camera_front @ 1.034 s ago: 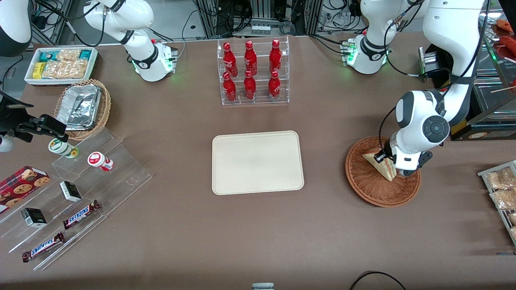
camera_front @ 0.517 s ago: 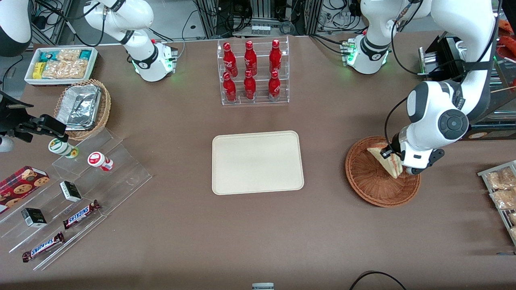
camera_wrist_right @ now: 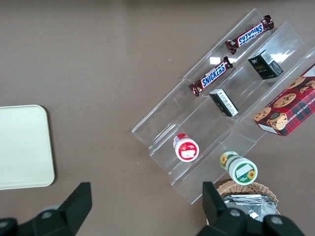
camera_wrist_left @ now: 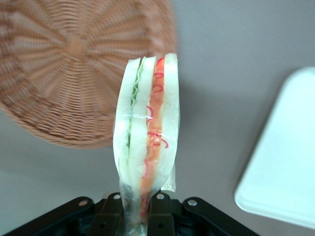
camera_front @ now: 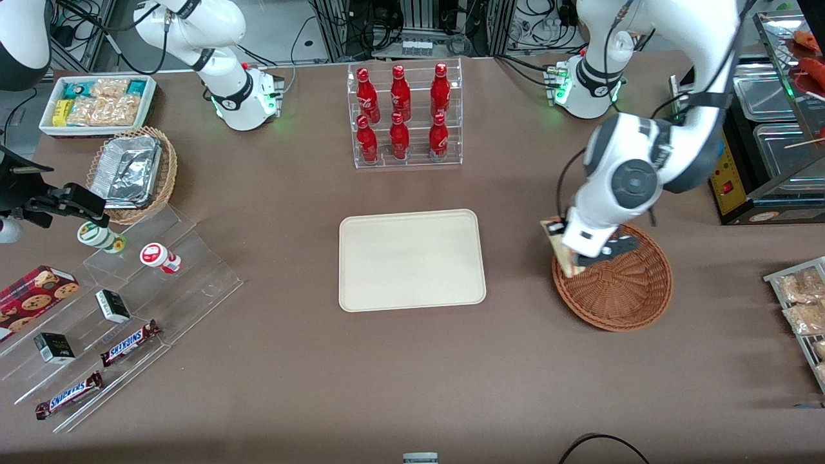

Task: Place sandwich from basket to tray
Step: 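Carry the held sandwich with the left gripper over the cream tray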

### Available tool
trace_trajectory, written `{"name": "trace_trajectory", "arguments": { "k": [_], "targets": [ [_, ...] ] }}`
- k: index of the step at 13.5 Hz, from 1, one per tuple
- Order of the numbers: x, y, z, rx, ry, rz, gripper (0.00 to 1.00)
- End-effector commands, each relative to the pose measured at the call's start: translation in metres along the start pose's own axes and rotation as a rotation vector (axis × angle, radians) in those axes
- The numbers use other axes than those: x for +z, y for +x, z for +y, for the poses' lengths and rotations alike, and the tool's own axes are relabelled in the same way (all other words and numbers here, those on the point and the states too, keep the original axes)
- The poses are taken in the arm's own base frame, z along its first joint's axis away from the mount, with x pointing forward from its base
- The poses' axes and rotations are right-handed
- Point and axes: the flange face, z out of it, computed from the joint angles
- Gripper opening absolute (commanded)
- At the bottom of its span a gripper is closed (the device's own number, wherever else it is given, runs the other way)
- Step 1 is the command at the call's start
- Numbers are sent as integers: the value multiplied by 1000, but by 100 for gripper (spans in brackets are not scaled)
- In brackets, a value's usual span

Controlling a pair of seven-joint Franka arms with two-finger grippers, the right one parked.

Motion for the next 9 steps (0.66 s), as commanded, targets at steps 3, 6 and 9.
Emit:
{"name": "trace_trajectory", "arguments": {
  "k": [3,6,9],
  "targets": [
    [6,-25,96,96,-54,-32,0],
    [11,-44,158,173,-58,-9,0],
    [19,-59,200,136,-75,17,0]
  ]
}}
